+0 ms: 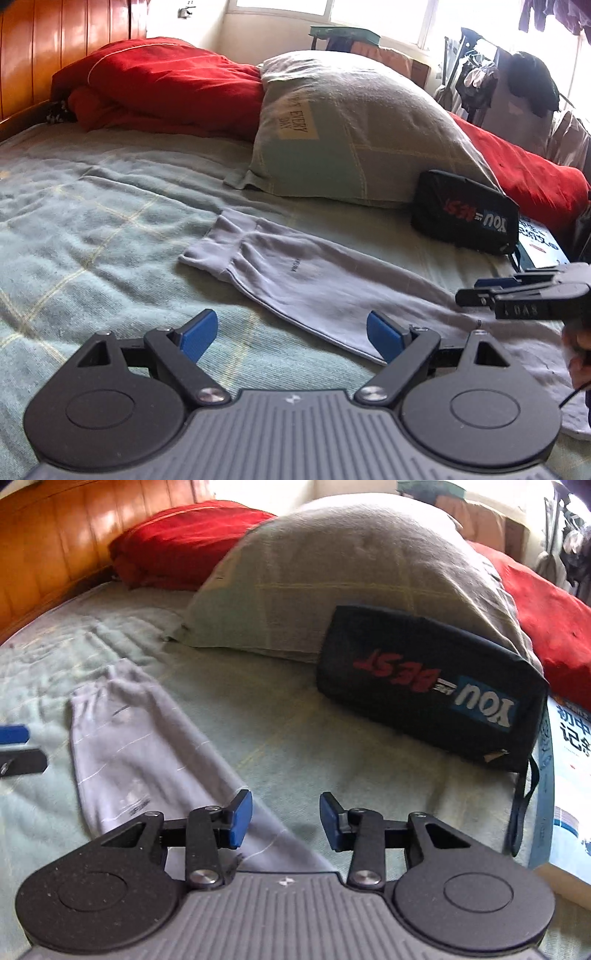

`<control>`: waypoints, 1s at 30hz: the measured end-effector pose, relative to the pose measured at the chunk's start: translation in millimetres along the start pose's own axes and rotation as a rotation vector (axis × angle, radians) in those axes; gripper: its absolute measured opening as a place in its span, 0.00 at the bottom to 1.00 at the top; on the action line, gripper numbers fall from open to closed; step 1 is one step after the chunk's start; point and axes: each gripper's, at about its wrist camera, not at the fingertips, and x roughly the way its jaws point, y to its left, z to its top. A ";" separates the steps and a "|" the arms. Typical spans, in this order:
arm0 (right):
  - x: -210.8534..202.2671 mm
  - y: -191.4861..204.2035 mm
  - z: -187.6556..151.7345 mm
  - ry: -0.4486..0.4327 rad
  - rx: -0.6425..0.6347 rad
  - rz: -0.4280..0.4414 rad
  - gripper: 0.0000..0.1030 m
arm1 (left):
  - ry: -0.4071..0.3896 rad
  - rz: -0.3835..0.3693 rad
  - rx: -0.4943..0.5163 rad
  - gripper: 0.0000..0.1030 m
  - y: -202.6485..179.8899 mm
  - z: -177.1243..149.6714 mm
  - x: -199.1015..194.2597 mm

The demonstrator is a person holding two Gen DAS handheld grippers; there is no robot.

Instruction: Fold clothes

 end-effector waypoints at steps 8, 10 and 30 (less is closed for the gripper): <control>-10.1 -6.4 -2.2 -0.063 0.033 -0.023 0.45 | 0.000 -0.002 0.018 0.85 -4.6 -1.2 1.0; -4.8 -11.3 -2.5 -0.038 0.047 -0.043 0.45 | 0.004 -0.002 0.020 0.85 -4.9 -1.4 1.8; -21.6 15.5 -15.8 -0.223 -0.049 -0.150 0.18 | 0.018 -0.041 0.130 0.85 -33.6 -9.7 6.2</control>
